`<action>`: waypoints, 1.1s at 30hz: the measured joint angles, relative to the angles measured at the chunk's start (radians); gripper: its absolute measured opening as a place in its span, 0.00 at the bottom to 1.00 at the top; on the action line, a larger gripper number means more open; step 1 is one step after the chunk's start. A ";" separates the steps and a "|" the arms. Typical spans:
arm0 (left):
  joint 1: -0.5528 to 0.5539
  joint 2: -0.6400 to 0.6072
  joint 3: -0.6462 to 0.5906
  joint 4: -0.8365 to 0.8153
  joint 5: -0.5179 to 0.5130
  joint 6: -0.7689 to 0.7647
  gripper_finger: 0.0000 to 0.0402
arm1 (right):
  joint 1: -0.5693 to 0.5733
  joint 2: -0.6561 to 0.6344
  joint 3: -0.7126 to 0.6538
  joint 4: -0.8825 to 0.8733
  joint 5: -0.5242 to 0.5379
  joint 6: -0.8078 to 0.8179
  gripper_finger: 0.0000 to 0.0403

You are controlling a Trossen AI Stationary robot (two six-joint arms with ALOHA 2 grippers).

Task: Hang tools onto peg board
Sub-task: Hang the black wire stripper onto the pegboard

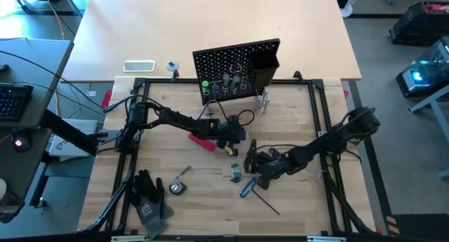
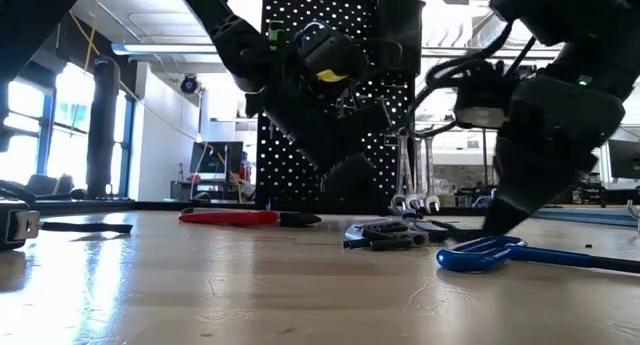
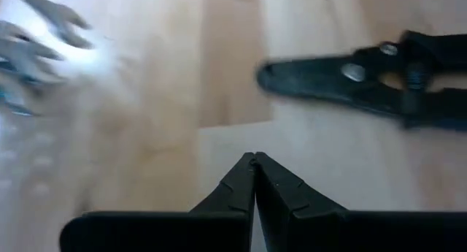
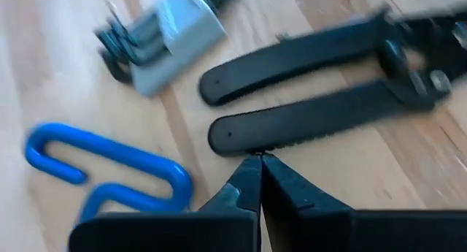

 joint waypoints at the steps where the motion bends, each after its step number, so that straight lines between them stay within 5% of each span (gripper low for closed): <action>1: 0.000 0.000 0.000 -0.008 0.032 -0.011 0.01 | -0.004 0.005 0.000 0.031 0.006 -0.010 0.00; 7: -0.010 0.000 0.000 -0.042 0.107 -0.034 0.01 | -0.049 0.073 0.000 0.219 -0.017 -0.101 0.00; 15: -0.028 -0.013 0.002 -0.127 0.058 -0.005 0.01 | -0.041 0.008 0.000 0.186 -0.007 -0.178 0.00; 24: -0.035 -0.074 0.000 -0.140 0.097 -0.017 0.14 | -0.059 -0.221 0.000 -0.233 0.216 -0.160 0.00; 33: -0.063 -0.078 0.000 -0.134 0.215 -0.089 0.27 | -0.183 -0.177 -0.001 -0.231 0.177 -0.268 0.00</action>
